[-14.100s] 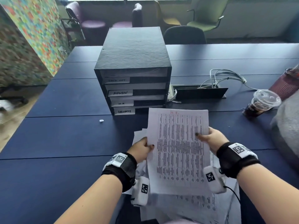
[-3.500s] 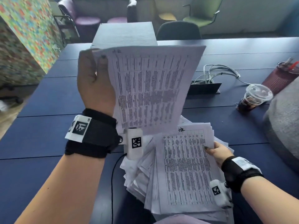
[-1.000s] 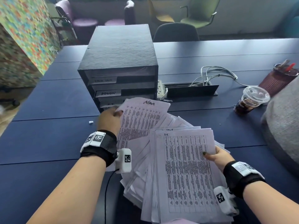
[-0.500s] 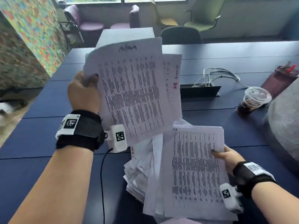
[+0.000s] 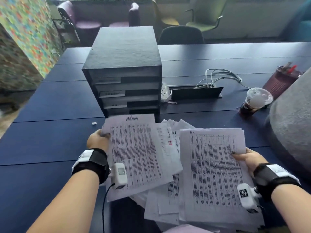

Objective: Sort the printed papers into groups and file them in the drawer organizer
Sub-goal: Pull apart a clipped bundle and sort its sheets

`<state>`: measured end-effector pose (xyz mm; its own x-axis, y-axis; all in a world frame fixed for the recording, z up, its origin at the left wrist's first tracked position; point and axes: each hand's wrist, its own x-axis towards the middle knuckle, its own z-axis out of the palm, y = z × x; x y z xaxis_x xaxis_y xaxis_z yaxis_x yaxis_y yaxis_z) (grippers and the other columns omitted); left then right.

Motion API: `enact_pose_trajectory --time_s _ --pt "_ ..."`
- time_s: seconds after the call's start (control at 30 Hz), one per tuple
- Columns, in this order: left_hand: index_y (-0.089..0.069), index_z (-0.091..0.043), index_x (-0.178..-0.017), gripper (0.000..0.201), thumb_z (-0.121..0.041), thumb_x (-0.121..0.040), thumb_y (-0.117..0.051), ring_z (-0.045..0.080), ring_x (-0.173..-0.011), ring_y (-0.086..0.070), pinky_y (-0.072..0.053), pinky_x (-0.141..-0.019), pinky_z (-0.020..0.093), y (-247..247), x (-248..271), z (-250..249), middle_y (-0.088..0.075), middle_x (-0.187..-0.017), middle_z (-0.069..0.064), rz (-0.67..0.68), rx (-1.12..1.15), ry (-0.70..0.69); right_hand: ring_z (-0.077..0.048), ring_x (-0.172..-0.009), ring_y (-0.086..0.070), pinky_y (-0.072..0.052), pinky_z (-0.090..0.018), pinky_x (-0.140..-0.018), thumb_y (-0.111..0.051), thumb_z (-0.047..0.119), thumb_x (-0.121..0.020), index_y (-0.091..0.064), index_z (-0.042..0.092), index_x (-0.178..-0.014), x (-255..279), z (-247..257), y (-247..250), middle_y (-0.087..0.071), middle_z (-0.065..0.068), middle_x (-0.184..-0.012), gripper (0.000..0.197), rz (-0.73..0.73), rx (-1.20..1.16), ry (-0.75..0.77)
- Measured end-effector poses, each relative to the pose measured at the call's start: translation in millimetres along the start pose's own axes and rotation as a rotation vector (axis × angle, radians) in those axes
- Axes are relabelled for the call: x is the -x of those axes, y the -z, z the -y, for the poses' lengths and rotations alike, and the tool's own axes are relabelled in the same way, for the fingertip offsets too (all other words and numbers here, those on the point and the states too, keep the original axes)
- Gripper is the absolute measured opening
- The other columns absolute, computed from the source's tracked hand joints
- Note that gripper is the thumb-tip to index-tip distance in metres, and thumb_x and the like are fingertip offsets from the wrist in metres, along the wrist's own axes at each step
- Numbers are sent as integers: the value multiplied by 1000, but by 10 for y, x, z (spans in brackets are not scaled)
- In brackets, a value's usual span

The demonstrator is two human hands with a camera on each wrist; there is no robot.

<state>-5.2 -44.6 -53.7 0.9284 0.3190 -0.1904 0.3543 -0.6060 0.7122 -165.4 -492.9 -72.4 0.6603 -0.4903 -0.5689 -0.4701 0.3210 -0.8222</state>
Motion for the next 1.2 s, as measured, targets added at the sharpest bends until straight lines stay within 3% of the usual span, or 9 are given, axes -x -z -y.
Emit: enact_pose_trajectory --time_s 0.13,0.2,0.27,0.63,0.77,0.9,1.03,1.13,1.2 --pt "-66 -8 -92 24 -24 -95 -48 30 -76 -51 -36 -70 31 -105 1 345 -59 -84 15 65 -47 100 -20 -51 -67 -56 -34 -47 -82 7 -40 -61 5 -90 38 77 15 -70 -7 -63 54 68 -57 30" --pt "-65 -11 -90 20 -22 -94 -48 30 -75 -52 -37 -69 30 -163 23 423 -60 -82 14 74 -45 107 -19 -51 -66 -54 -31 -45 -69 -6 -66 -65 8 -82 44 137 11 -70 -6 -61 22 104 -104 55" --pt "-63 -14 -86 16 -17 -93 -49 29 -74 -52 -37 -68 30 -194 58 432 -59 -80 12 73 -16 107 -18 -54 -67 -54 -31 -45 -46 -15 -83 -64 8 -84 6 188 22 -71 -6 -64 29 142 -101 55" --pt "-62 -12 -86 7 -6 -83 -59 28 -72 -54 -41 -66 29 -253 12 394 -62 -80 9 41 75 102 -19 -68 -71 -57 -30 -54 -46 -9 -80 -66 11 -95 97 751 -340 -73 -7 -81 32 313 -206 143" --pt "-61 -13 -100 21 -6 -80 -65 26 -87 -62 -48 -77 31 -397 71 319 -67 -95 9 209 54 9 -24 -65 -70 -56 -34 -52 -67 -3 -53 -72 10 -82 135 644 -574 -72 -13 -79 32 329 -111 102" --pt "-59 -11 -107 33 -8 -77 -72 21 -91 -59 -41 -76 25 -541 195 218 -65 -104 7 376 -26 -60 -23 -57 -68 -57 -35 -51 -65 -6 -56 -62 1 -92 122 409 -747 -71 -10 -69 38 301 40 51" --pt "-55 -15 -123 47 -18 -79 -70 27 -108 -56 -42 -97 32 -563 238 5 -54 -119 10 131 8 -159 -23 -58 -68 -57 -35 -53 -67 -4 -70 -59 -3 -102 176 344 -888 -71 -10 -69 33 291 105 47" --pt "-54 -21 -126 45 -25 -84 -68 16 -116 -50 -39 -100 29 -436 309 -362 -51 -122 0 216 136 -350 -24 -69 -69 -57 -41 -70 -91 29 -36 -64 6 -92 224 456 -1000 -72 -9 -80 67 306 291 171" --pt "-50 -28 -130 51 -32 -83 -69 6 -119 -45 -35 -102 27 -300 417 -655 -50 -126 -10 361 157 -489 -31 -83 -68 -52 -49 -85 -83 25 -57 -66 13 -92 352 605 -1154 -72 -12 -91 41 335 445 318"
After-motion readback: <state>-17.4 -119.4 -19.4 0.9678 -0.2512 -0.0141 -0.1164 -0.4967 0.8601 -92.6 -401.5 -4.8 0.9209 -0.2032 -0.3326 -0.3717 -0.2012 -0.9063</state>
